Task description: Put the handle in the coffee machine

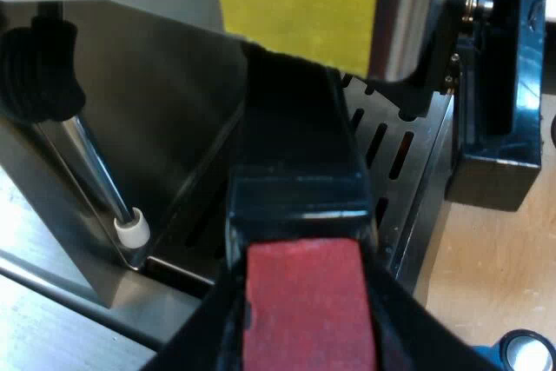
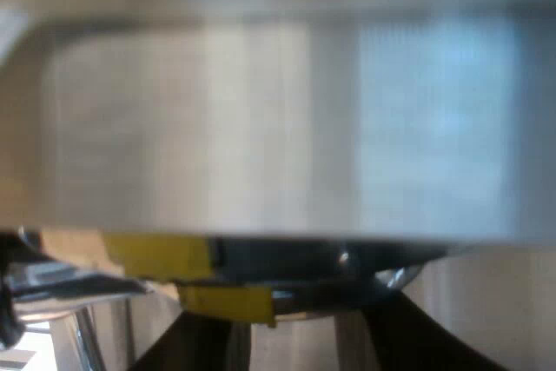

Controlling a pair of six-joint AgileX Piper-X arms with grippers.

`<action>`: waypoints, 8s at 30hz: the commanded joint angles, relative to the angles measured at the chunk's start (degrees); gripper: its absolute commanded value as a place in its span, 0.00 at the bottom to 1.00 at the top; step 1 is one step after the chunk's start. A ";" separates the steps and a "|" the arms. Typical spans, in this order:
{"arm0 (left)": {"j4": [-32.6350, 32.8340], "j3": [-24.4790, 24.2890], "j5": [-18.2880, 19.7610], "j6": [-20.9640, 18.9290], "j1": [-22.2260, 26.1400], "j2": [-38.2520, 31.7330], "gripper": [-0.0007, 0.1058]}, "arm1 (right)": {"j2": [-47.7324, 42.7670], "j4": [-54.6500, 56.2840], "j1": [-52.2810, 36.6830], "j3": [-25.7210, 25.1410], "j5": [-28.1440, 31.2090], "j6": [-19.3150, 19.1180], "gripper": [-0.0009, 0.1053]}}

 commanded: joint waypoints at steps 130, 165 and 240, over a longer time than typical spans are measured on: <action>11.52 -12.62 -17.67 4.94 4.34 0.50 0.02 | -0.66 -14.61 -0.35 -0.47 0.10 -0.57 0.26; 15.90 -12.39 -15.25 7.74 4.34 0.50 0.02 | -0.66 -14.61 -0.35 -0.47 0.10 -0.57 0.26; 33.70 -12.37 -3.79 12.61 2.81 1.96 0.01 | -0.66 -10.67 -0.21 -0.47 0.10 -0.99 0.26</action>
